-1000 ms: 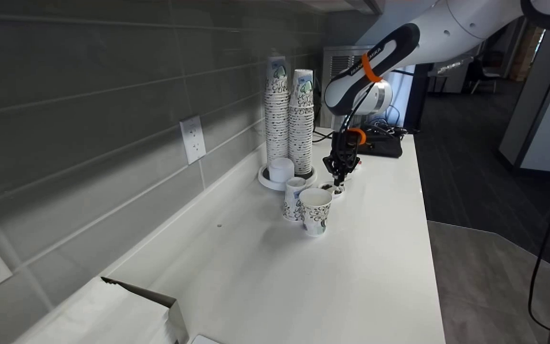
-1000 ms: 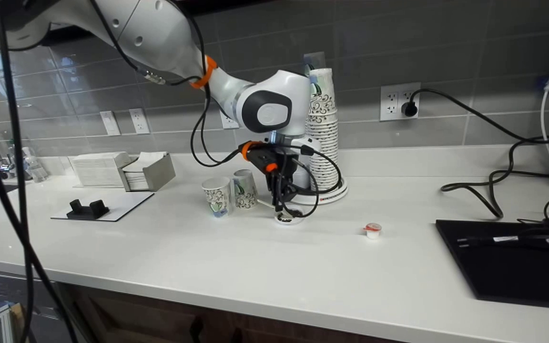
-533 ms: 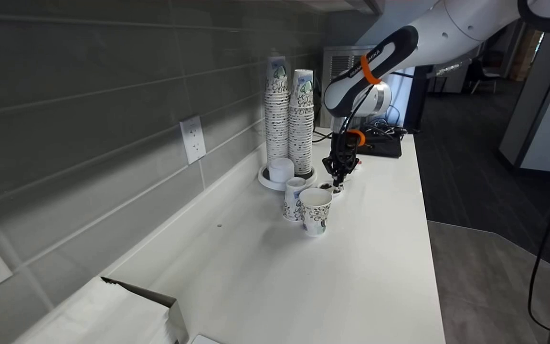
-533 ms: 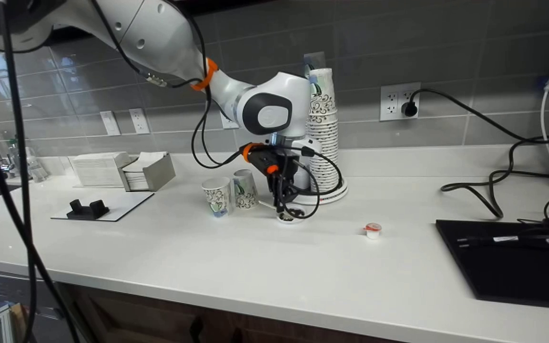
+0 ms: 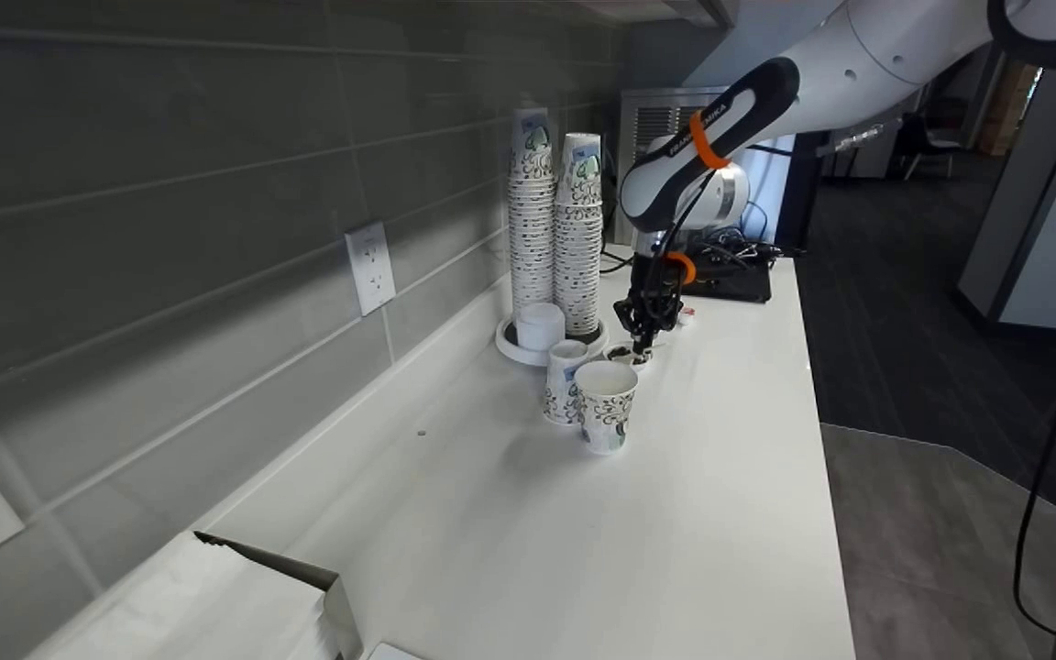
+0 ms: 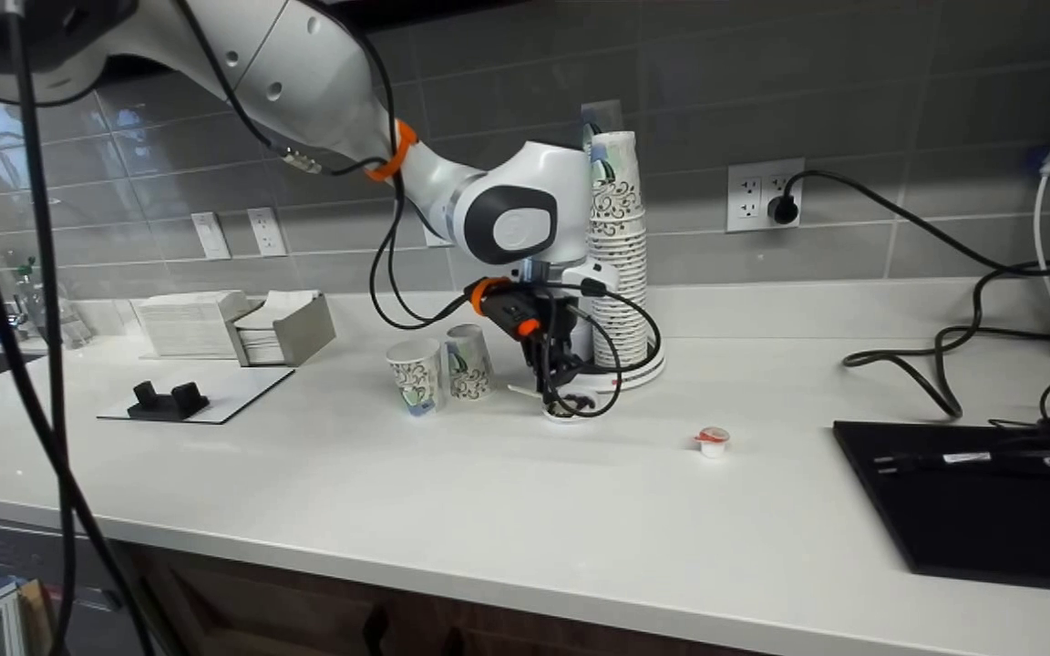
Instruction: Place some coffee beans from the white lid in the cup on the left using the white spoon.
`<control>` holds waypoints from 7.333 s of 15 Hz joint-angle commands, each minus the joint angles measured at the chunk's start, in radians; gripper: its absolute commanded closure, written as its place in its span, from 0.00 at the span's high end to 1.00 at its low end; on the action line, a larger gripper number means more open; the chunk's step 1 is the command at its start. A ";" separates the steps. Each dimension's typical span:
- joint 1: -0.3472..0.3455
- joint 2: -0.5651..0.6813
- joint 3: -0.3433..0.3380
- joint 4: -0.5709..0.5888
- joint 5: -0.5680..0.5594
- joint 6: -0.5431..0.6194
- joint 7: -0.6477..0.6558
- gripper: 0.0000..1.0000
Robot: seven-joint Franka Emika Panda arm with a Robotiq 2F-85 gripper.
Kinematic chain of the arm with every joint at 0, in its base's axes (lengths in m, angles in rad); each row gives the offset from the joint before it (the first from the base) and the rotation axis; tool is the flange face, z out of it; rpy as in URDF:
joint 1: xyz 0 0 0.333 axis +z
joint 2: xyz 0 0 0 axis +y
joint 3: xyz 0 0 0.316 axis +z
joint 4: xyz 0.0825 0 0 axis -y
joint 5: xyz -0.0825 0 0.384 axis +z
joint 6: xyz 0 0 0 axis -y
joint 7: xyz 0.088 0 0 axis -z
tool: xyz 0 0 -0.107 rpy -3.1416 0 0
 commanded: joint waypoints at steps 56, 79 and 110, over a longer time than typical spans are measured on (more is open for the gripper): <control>0.255 -0.248 -0.186 -0.507 -0.340 0.549 0.144 0.03; 0.264 -0.757 0.046 -0.886 -0.346 0.432 -0.110 0.03; 0.247 -0.649 0.189 -0.760 -1.055 0.228 0.467 0.03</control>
